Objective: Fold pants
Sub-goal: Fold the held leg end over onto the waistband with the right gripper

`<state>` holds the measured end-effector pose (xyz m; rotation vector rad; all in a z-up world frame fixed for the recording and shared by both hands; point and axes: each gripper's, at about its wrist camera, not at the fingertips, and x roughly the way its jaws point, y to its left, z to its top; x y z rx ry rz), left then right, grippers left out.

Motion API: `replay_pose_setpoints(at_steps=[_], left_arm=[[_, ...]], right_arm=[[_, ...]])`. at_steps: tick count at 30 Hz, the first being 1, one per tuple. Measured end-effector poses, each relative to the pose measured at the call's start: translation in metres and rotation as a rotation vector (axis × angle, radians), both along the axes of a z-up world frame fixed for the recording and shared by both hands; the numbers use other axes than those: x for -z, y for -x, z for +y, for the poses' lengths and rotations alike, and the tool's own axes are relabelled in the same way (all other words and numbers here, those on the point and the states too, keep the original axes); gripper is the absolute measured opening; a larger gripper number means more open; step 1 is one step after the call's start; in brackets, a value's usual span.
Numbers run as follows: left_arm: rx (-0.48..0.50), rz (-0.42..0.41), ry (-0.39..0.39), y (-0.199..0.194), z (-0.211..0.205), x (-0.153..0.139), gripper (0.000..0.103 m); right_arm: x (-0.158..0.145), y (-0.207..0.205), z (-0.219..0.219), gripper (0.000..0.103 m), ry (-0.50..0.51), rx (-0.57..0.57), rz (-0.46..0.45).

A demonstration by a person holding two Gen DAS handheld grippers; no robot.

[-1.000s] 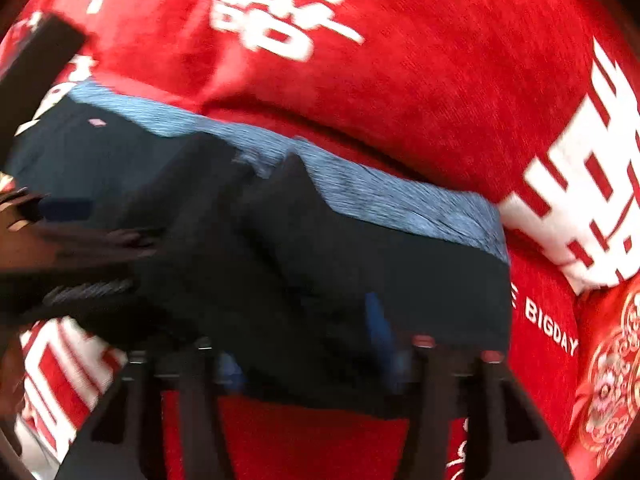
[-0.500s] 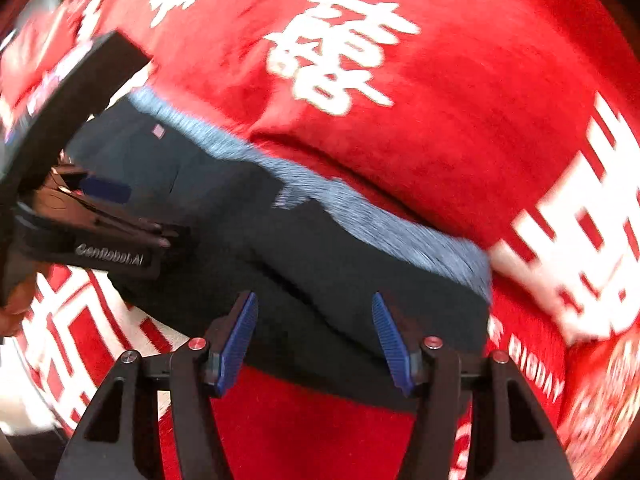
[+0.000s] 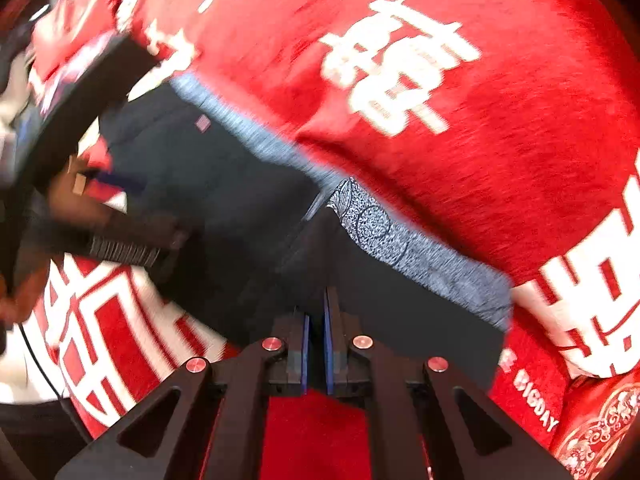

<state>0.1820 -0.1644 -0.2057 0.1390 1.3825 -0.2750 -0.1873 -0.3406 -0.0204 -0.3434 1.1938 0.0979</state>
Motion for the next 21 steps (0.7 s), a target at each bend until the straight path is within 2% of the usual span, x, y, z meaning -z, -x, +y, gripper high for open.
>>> replay_pose_setpoints(at_steps=[2,5,7,8,9,10,12,14,15,17,18,21], left_arm=[[-0.014,0.003,-0.005,-0.002,-0.002,-0.005,0.085],[-0.011,-0.007,-0.01,-0.003,-0.005,-0.019,0.085],[0.013,-0.024,-0.023,-0.003,-0.014,-0.031,0.085],[0.02,-0.026,-0.024,-0.006,-0.019,-0.031,0.085],[0.031,-0.025,-0.021,-0.01,-0.028,-0.034,0.085],[0.036,-0.026,-0.015,-0.011,-0.035,-0.037,0.085],[0.052,-0.031,0.008,-0.015,-0.053,-0.045,0.085],[0.088,-0.038,0.036,-0.017,-0.081,-0.052,0.085],[0.101,-0.04,0.045,-0.014,-0.088,-0.057,0.085],[0.14,-0.044,0.061,-0.014,-0.116,-0.057,0.085],[0.159,-0.041,0.061,-0.013,-0.13,-0.055,0.085],[0.192,-0.001,0.062,-0.01,-0.165,-0.035,0.085]], right_arm=[[0.026,0.001,0.002,0.011,0.003,0.006,0.04],[0.025,0.005,0.008,0.013,0.05,-0.039,0.0],[0.009,0.009,0.001,0.027,-0.009,-0.052,0.003],[0.0,0.011,-0.007,0.05,-0.065,-0.045,0.004],[-0.013,0.015,-0.02,0.067,-0.124,-0.026,-0.013],[-0.03,0.019,-0.041,0.07,-0.174,0.01,-0.054],[-0.045,0.017,-0.077,0.07,-0.222,0.088,-0.078],[-0.05,0.012,-0.133,0.07,-0.31,0.242,-0.08],[-0.046,0.008,-0.173,0.07,-0.377,0.359,-0.07],[-0.032,0.004,-0.224,0.07,-0.477,0.514,-0.052],[-0.021,0.001,-0.25,0.066,-0.541,0.584,-0.035],[0.021,-0.013,-0.298,0.062,-0.768,0.68,0.059]])
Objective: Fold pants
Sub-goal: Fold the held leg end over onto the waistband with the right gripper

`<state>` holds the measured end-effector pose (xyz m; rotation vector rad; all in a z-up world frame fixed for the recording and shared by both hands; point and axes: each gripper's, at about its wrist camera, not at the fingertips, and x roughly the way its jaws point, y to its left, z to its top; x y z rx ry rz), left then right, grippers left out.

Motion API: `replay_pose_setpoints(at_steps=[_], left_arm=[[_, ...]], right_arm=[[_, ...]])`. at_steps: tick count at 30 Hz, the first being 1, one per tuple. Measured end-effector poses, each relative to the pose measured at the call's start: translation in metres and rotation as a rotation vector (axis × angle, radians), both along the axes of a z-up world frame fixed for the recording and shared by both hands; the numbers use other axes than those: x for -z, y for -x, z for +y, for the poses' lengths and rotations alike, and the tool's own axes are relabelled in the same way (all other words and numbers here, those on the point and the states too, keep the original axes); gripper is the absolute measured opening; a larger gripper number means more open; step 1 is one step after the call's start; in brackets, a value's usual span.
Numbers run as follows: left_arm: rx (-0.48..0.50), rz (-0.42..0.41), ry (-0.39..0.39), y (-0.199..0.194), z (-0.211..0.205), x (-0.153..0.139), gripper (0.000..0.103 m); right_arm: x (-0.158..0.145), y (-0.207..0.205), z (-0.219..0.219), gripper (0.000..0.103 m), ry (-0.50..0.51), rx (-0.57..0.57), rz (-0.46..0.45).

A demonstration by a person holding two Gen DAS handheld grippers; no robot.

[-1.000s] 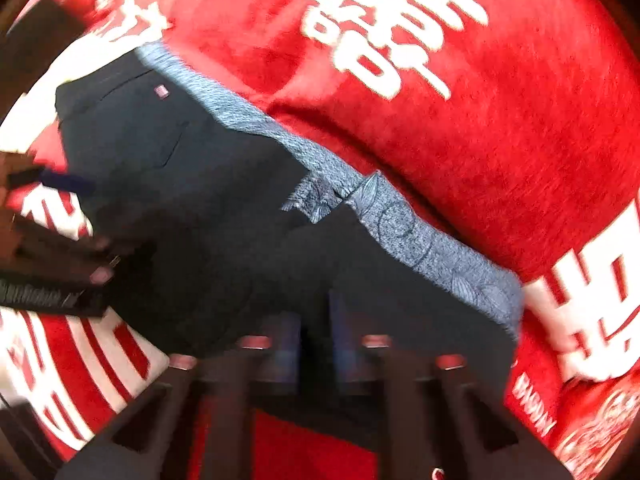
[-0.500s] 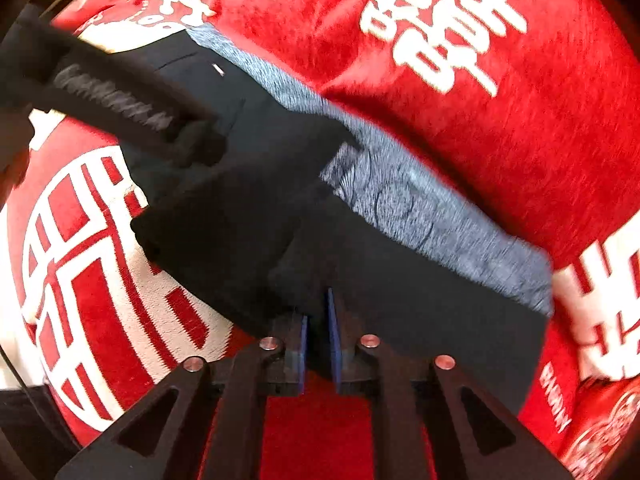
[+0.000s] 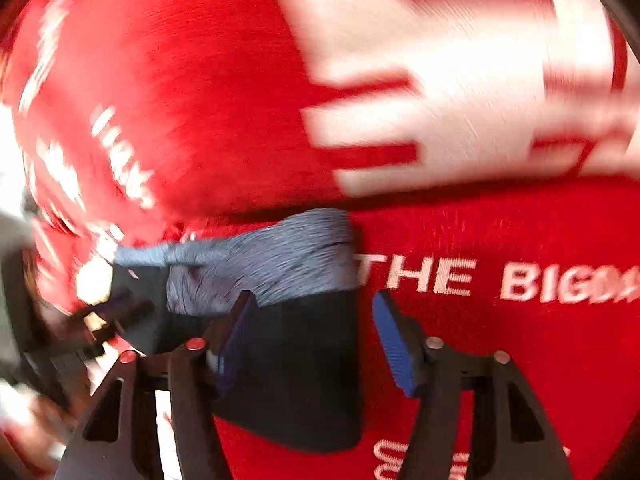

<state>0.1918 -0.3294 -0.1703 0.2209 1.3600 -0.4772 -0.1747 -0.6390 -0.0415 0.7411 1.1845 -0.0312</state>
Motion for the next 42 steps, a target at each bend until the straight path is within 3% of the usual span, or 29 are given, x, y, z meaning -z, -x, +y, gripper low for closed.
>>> replay_pose_setpoints(at_steps=[2,3,5,6,7,11,13,15,18,25,30,33,34,35,38,42], left_arm=[[0.004,0.02,-0.016,0.003,-0.009,0.014,0.085],[0.004,0.027,-0.035,0.005,-0.012,0.022,0.085],[-0.001,0.036,-0.093,0.008,-0.012,0.038,0.085],[-0.01,0.053,-0.1,0.009,-0.008,0.045,0.085],[-0.02,0.063,-0.09,0.009,-0.005,0.046,0.085],[-0.008,0.05,-0.104,0.016,-0.004,0.046,0.089],[0.016,0.0,-0.124,0.022,-0.006,0.055,0.103],[-0.003,0.01,-0.107,0.021,-0.003,0.06,0.103],[-0.036,0.027,-0.126,0.02,0.009,0.054,0.103],[-0.12,0.019,-0.151,0.032,0.066,0.034,0.103],[-0.128,0.003,-0.193,0.035,0.075,0.03,0.103],[-0.121,-0.001,-0.245,0.042,0.071,0.035,0.103],[-0.143,-0.003,-0.243,0.043,0.073,0.034,0.103],[-0.16,0.0,-0.241,0.043,0.075,0.034,0.103],[-0.213,0.012,-0.237,0.052,0.082,0.027,0.103],[-0.227,-0.009,-0.259,0.066,0.085,0.017,0.103]], right_arm=[[0.025,-0.009,-0.007,0.06,-0.113,-0.009,0.021],[0.035,-0.013,-0.008,0.048,-0.165,-0.015,0.024],[0.045,-0.015,-0.011,0.037,-0.218,0.015,0.042],[0.044,-0.011,-0.013,0.029,-0.24,0.027,0.032],[0.039,-0.005,-0.014,0.026,-0.259,0.037,0.01],[0.031,0.024,-0.01,0.023,-0.247,0.086,-0.008],[0.041,0.027,-0.01,0.023,-0.175,0.115,0.049],[0.045,0.026,-0.009,0.028,-0.176,0.136,0.057],[0.026,0.026,0.003,0.047,-0.046,0.128,0.078],[-0.009,0.057,0.043,0.047,0.119,0.083,0.098],[-0.034,0.065,0.084,0.047,0.192,0.019,0.028],[-0.027,0.052,0.107,0.048,0.195,-0.05,0.001],[-0.021,0.045,0.117,0.05,0.198,-0.084,0.006],[-0.013,0.04,0.123,0.061,0.208,-0.116,0.028],[0.003,0.031,0.151,0.066,0.334,-0.188,0.088],[0.004,0.032,0.164,0.071,0.375,-0.249,0.087]])
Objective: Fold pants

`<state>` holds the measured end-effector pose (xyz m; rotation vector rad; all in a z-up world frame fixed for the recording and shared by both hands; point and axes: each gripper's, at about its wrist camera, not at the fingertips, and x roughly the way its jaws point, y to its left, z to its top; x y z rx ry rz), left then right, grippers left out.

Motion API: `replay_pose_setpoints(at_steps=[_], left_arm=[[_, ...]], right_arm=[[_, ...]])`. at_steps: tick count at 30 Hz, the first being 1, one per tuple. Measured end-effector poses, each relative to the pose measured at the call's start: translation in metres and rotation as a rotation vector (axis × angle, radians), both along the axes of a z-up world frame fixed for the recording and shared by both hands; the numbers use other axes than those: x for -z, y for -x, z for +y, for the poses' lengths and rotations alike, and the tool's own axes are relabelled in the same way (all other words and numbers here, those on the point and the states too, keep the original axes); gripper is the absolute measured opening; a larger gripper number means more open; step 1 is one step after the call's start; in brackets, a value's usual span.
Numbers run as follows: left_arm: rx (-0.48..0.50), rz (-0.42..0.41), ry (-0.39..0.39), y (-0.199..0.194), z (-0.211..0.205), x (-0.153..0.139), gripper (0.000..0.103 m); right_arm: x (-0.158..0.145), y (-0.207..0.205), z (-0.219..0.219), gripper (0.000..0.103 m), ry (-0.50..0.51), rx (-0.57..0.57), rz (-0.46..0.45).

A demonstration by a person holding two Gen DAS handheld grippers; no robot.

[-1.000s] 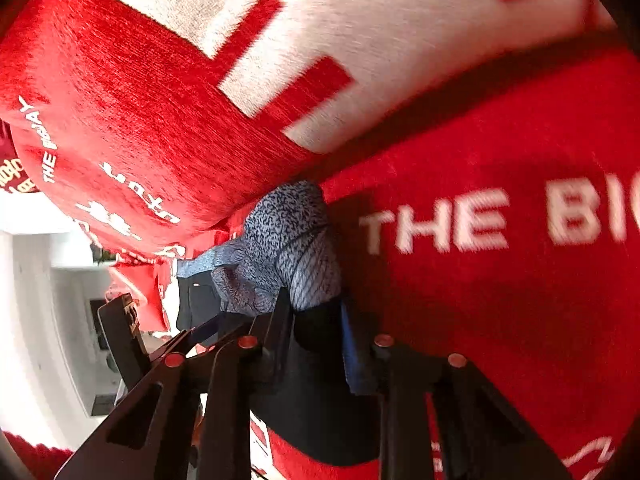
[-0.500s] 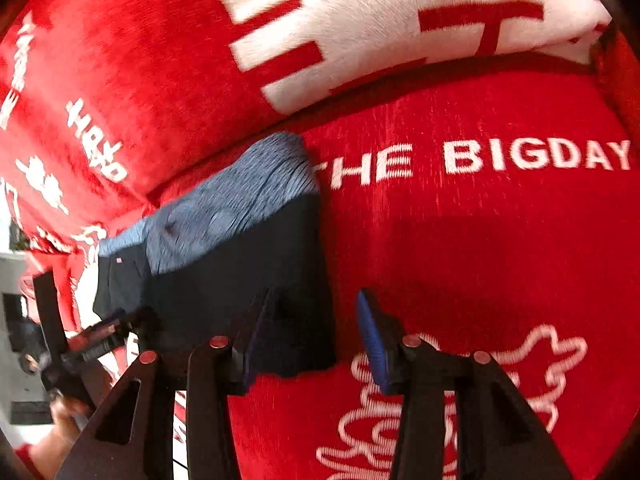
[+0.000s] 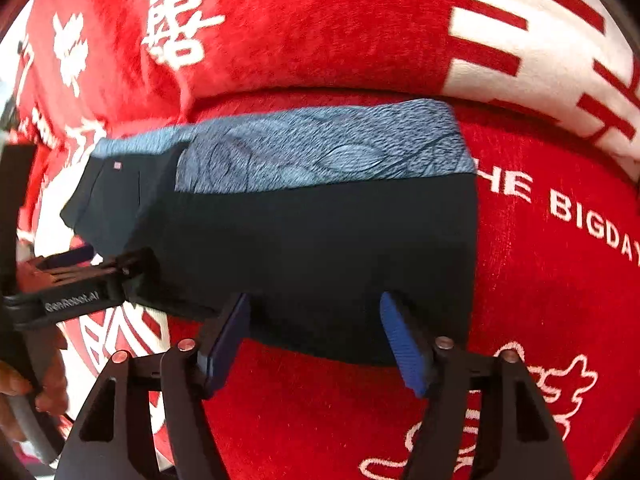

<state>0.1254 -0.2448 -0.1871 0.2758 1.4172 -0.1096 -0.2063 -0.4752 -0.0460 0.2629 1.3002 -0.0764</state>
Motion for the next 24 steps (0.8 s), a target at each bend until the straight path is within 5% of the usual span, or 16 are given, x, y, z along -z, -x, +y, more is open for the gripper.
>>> replay_pose_setpoints(at_steps=[12,19,24], left_arm=[[-0.069,0.023,0.01,0.022,0.046,0.005,0.103],[-0.04,0.045,0.045,0.007,0.084,0.01,0.103],[-0.034,0.046,0.055,-0.011,0.11,0.005,0.103]], right_arm=[[-0.017,-0.002,0.003,0.071,-0.054,0.044,-0.023],[-0.021,-0.064,0.058,0.069,-0.034,0.022,-0.088],[0.026,-0.086,0.073,0.069,-0.114,0.154,0.072]])
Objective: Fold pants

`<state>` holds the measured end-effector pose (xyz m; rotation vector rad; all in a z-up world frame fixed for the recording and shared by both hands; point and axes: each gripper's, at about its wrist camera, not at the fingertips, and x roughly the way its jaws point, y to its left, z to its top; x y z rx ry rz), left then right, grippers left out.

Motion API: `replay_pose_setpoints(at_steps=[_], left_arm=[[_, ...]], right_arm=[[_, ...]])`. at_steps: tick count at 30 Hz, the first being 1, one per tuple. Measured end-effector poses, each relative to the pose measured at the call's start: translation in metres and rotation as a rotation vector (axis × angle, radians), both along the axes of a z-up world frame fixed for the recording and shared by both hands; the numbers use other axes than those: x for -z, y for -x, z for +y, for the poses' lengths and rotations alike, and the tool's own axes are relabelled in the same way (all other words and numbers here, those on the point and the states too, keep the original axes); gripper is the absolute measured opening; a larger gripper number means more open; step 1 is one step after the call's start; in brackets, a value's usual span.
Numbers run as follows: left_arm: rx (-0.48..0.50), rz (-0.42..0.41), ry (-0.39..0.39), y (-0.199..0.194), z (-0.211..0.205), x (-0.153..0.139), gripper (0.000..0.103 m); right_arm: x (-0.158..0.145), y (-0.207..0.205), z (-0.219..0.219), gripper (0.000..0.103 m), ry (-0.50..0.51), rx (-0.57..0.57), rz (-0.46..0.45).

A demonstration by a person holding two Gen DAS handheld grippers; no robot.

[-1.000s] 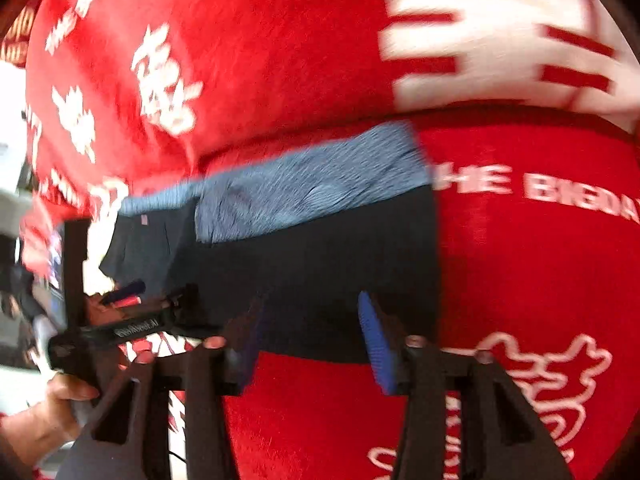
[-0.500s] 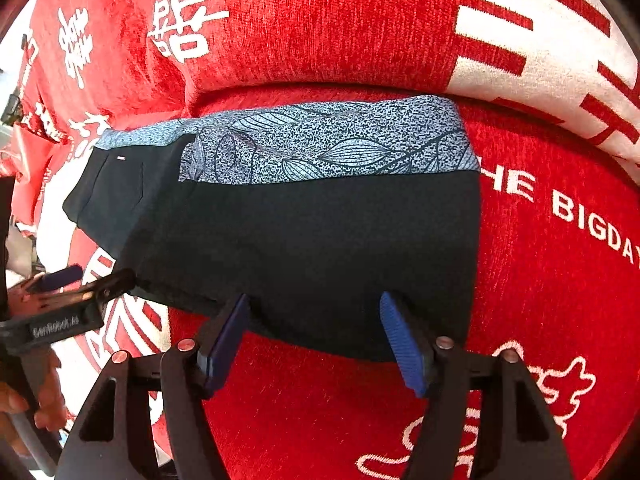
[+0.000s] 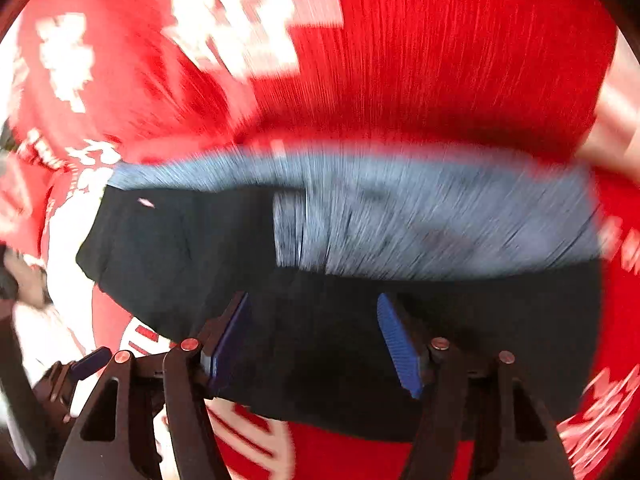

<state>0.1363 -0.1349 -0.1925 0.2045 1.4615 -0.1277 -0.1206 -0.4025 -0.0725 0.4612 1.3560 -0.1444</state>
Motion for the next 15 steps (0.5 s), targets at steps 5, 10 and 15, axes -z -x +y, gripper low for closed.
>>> replay_pose_setpoints(at_steps=[5,10,15], left_arm=[[-0.049,0.012,0.033,-0.017,0.031,0.004,0.103],[-0.109,0.022,0.068,-0.027,0.055,0.008,0.103],[-0.125,0.027,0.078,-0.033,0.07,0.011,0.103]], right_arm=[[-0.004,0.009,0.035,0.069,0.154,-0.13,0.015],[-0.004,0.011,0.063,0.069,0.254,-0.256,0.069],[0.002,0.009,0.074,0.073,0.283,-0.257,0.094]])
